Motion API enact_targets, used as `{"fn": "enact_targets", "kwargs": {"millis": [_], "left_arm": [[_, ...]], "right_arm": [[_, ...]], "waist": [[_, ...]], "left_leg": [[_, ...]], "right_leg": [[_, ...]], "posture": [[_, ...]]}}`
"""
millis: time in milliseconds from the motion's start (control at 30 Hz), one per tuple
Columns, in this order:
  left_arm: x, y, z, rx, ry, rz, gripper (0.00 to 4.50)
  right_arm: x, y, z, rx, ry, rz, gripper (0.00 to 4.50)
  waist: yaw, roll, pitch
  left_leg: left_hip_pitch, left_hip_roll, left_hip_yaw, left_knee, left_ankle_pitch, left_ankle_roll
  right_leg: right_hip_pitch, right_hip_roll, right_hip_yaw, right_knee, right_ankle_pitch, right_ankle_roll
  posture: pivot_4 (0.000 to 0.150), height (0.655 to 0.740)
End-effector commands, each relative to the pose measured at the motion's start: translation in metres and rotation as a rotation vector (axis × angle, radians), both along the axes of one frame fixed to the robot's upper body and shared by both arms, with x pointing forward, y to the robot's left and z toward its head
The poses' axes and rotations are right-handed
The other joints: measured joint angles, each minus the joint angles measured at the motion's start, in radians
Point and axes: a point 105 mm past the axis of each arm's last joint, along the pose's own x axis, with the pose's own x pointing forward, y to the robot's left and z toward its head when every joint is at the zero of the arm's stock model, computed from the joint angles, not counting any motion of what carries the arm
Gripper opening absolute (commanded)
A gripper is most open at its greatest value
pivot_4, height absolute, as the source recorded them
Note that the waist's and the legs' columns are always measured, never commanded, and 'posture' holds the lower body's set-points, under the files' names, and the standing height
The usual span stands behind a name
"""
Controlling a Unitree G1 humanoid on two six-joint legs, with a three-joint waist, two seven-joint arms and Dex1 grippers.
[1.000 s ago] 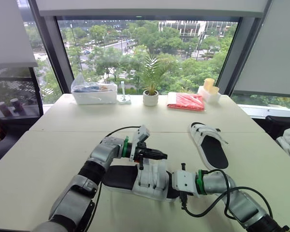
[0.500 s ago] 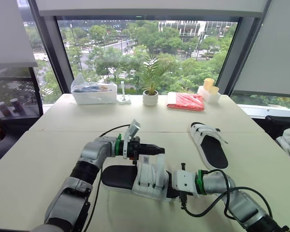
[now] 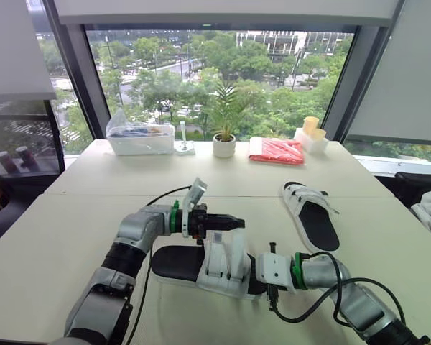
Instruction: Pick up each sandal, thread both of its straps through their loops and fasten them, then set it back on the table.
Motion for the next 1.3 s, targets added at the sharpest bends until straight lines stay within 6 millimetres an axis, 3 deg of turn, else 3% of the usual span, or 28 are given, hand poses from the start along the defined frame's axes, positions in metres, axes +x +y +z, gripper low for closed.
{"fn": "enact_targets", "kwargs": {"millis": [33,367,667,700,733,867,1100,1300], "left_arm": [[0.018,-0.001,0.019,-0.019,-0.140,0.080,0.04],[0.033,-0.008,-0.014,0.157,-0.204,0.100,0.04],[0.030,0.009,-0.046,0.415,-0.310,0.021,0.04],[0.030,0.009,-0.048,0.449,-0.336,0.015,0.67],[0.031,0.008,-0.049,0.473,-0.361,0.013,0.96],[0.038,0.001,-0.052,0.554,-0.488,0.019,2.94],[0.049,-0.010,-0.048,0.595,-0.580,0.068,2.94],[0.067,0.006,-0.030,0.532,-0.486,0.217,2.94]], "right_arm": [[-0.016,-0.020,-0.050,-0.143,0.180,-0.050,0.00],[-0.018,-0.020,-0.050,-0.143,0.183,-0.053,0.00],[-0.020,-0.019,-0.052,-0.143,0.188,-0.053,0.00],[-0.020,-0.018,-0.052,-0.142,0.188,-0.051,0.00],[-0.019,-0.017,-0.053,-0.142,0.187,-0.050,0.00],[-0.019,-0.016,-0.053,-0.140,0.185,-0.049,0.00],[-0.019,-0.016,-0.054,-0.138,0.186,-0.053,0.00],[-0.022,-0.015,-0.054,-0.133,0.190,-0.055,0.00]], "waist": [[0.000,0.000,0.000],[0.000,0.000,0.000],[0.000,0.000,-0.001],[0.000,0.000,-0.001],[0.000,0.000,-0.002],[0.001,-0.002,-0.003],[0.000,-0.003,-0.003],[0.000,-0.003,-0.003]], "left_leg": [[0.000,0.000,0.000,0.000,0.000,0.000],[0.000,0.000,0.000,0.001,0.000,0.000],[0.000,0.000,0.000,0.002,0.000,0.000],[0.000,0.000,0.000,0.002,0.000,0.000],[0.001,0.000,0.000,0.002,0.000,0.000],[0.000,0.001,0.000,0.002,0.000,0.001],[0.000,0.001,0.000,0.002,-0.001,0.001],[0.000,0.001,0.000,0.002,-0.001,0.001]], "right_leg": [[0.000,0.000,0.000,0.000,0.000,0.000],[0.001,0.001,0.000,0.000,0.001,0.001],[0.002,0.004,0.001,0.000,0.001,0.002],[0.002,0.004,0.001,0.000,0.001,0.002],[0.002,0.004,0.001,0.000,0.001,0.002],[0.001,0.005,0.001,0.000,0.001,0.002],[0.001,0.006,0.001,0.000,0.001,0.002],[0.001,0.006,0.001,0.000,0.001,0.002]], "posture": [[0.150,0.7400],[0.150,0.7400],[0.150,0.7400],[0.150,0.7400],[0.150,0.7400],[0.150,0.7400],[0.150,0.7400],[0.150,0.7400]]}}
